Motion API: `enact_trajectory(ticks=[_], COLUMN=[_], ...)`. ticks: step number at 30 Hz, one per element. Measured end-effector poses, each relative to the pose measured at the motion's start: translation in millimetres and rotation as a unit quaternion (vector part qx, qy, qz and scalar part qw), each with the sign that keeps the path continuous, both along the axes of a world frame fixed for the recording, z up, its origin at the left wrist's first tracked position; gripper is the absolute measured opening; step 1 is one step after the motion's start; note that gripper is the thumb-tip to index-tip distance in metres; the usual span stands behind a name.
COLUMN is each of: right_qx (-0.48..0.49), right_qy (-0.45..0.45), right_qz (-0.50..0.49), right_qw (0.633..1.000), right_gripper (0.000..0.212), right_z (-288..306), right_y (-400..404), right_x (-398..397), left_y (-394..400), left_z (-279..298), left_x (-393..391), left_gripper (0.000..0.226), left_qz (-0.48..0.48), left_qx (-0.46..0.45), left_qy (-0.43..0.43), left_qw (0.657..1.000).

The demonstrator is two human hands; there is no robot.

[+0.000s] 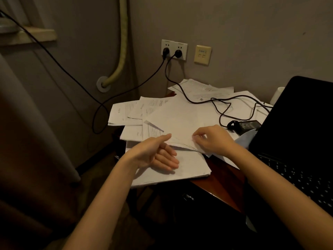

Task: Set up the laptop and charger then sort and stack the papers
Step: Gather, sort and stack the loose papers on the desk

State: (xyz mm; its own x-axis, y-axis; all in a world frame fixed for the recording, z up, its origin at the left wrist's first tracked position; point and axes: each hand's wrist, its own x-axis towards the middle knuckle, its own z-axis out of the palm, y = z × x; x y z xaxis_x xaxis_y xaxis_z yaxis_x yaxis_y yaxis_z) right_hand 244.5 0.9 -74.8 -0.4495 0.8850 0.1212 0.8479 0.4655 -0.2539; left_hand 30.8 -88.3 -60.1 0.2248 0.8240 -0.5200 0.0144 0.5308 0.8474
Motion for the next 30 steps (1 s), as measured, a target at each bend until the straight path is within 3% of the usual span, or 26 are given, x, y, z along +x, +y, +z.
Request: enact_trajectory(ticks=[2, 4, 8, 11, 14, 16, 17, 19, 21, 24, 27, 30], right_qx=[-0.001, 0.024, 0.115, 0.106, 0.144, 0.245, 0.297, 0.336, 0.257, 0.086, -0.03, -0.114], right_qy=[-0.016, -0.054, -0.096, -0.077, 0.008, 0.108, 0.147, 0.2, 0.224, 0.18, 0.181, 0.205], right_qz=[-0.001, -0.003, -0.008, -0.055, -0.096, -0.076, -0.057, -0.007, 0.047, 0.096, 0.152, 0.192], right_qw=[1.0, 0.998, 0.989, 0.99, 0.985, 0.961, 0.942, 0.92, 0.939, 0.975, 0.971, 0.953], right_gripper=[0.044, 0.052, 0.031, 0.029, 0.024, 0.026, 0.026, 0.02, 0.015, 0.016, 0.016, 0.018], right_z=[-1.1, -5.8, -16.2, -16.1, -2.3, 18.5, 32.4, 61.6, 86.5, 92.3, 77.9, 69.9], right_y=[-6.2, -10.8, -13.9, -7.6, -1.0, -6.5, -12.4, -24.6, -34.7, -36.4, -35.4, -36.5], right_x=[-6.2, -13.3, -23.5, -22.2, -19.1, -23.8, -27.1, -33.5, -37.7, -37.6, -33.4, -28.6], left_y=[-0.6, 1.5, 10.9, 16.5, 22.0, 27.6, 31.0, 37.9, 42.5, 48.8, 55.2, 56.6], left_z=[0.3, -1.1, -15.0, -17.2, -6.7, 0.7, 3.2, 6.6, 12.7, 14.2, 10.5, 10.8], left_x=[-1.8, -2.8, -3.4, -6.7, -11.4, -11.4, -10.9, -13.8, -20.0, -40.0, -69.5, -89.9], left_gripper=[0.053, 0.047, 0.022, 0.019, 0.026, 0.032, 0.037, 0.071, 0.107, 0.138, 0.148, 0.145], left_qz=[-0.046, -0.029, 0.159, 0.254, 0.256, 0.236, 0.237, 0.25, 0.253, 0.27, 0.245, 0.182], left_qx=[0.008, 0.028, 0.084, 0.089, 0.062, 0.082, 0.116, 0.214, 0.301, 0.404, 0.479, 0.486], left_qy=[0.008, -0.024, -0.124, -0.151, -0.2, -0.188, -0.165, -0.055, 0.065, 0.145, 0.235, 0.27], left_qw=[0.999, 0.999, 0.976, 0.951, 0.944, 0.95, 0.95, 0.943, 0.917, 0.862, 0.809, 0.811])
